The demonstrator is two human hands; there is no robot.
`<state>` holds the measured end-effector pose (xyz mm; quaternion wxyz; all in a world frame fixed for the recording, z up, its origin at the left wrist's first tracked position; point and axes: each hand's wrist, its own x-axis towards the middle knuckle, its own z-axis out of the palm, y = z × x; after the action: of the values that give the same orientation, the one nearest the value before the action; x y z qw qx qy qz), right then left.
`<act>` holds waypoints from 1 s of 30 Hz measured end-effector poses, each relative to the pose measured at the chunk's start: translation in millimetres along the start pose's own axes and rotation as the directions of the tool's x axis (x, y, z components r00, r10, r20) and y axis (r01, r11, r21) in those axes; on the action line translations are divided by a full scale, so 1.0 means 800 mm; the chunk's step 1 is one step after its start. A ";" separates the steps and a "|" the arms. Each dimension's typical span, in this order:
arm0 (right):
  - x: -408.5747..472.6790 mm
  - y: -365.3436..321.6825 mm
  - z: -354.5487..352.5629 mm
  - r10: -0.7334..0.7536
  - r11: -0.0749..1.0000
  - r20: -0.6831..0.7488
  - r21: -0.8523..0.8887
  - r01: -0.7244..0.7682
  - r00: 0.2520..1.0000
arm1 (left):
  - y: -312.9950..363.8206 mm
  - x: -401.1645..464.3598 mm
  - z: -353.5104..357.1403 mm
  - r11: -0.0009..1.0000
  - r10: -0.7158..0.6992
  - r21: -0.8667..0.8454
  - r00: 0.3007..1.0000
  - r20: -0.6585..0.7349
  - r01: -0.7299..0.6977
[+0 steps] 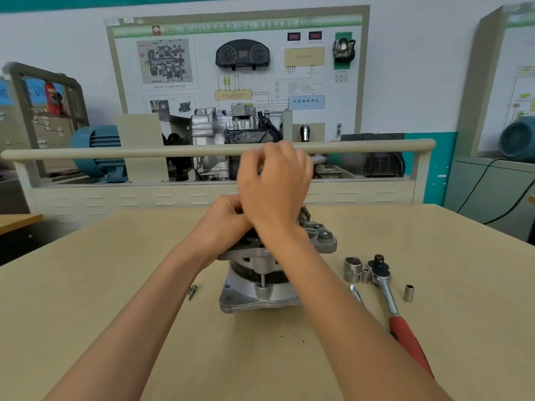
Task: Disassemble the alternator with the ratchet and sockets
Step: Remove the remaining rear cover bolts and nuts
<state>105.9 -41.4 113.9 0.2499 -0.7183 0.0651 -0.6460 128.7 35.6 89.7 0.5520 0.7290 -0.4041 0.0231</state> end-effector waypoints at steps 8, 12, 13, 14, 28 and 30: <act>0.035 0.010 -0.012 0.193 0.213 0.580 0.763 -0.611 0.792 | -0.001 -0.001 -0.001 0.996 0.072 -0.055 0.993 0.096 -0.067; -0.012 0.001 -0.002 -0.079 0.994 0.053 0.081 0.074 0.995 | -0.005 0.001 -0.003 0.996 0.067 0.063 0.998 -0.017 -0.065; -0.016 0.000 0.001 -0.124 0.977 0.019 -0.173 0.125 0.992 | -0.006 0.002 -0.003 0.994 0.064 0.093 0.997 -0.031 -0.061; -0.015 -0.001 0.002 -0.113 0.953 0.005 -0.281 0.109 0.994 | -0.005 0.002 -0.002 0.992 0.067 0.108 0.997 -0.033 -0.063; 0.002 0.009 -0.008 -0.017 0.950 0.125 0.310 -0.023 0.992 | -0.007 0.003 -0.003 0.996 0.085 0.020 0.996 -0.003 -0.085; -0.018 0.000 -0.001 -0.183 0.971 -0.029 -0.159 0.176 0.983 | -0.009 0.002 -0.004 0.991 0.117 0.071 0.991 -0.056 -0.113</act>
<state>102.6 -35.8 100.6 0.1321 -0.7245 0.0555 -0.6742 135.5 38.0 86.4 0.5366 0.7218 -0.4277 0.0908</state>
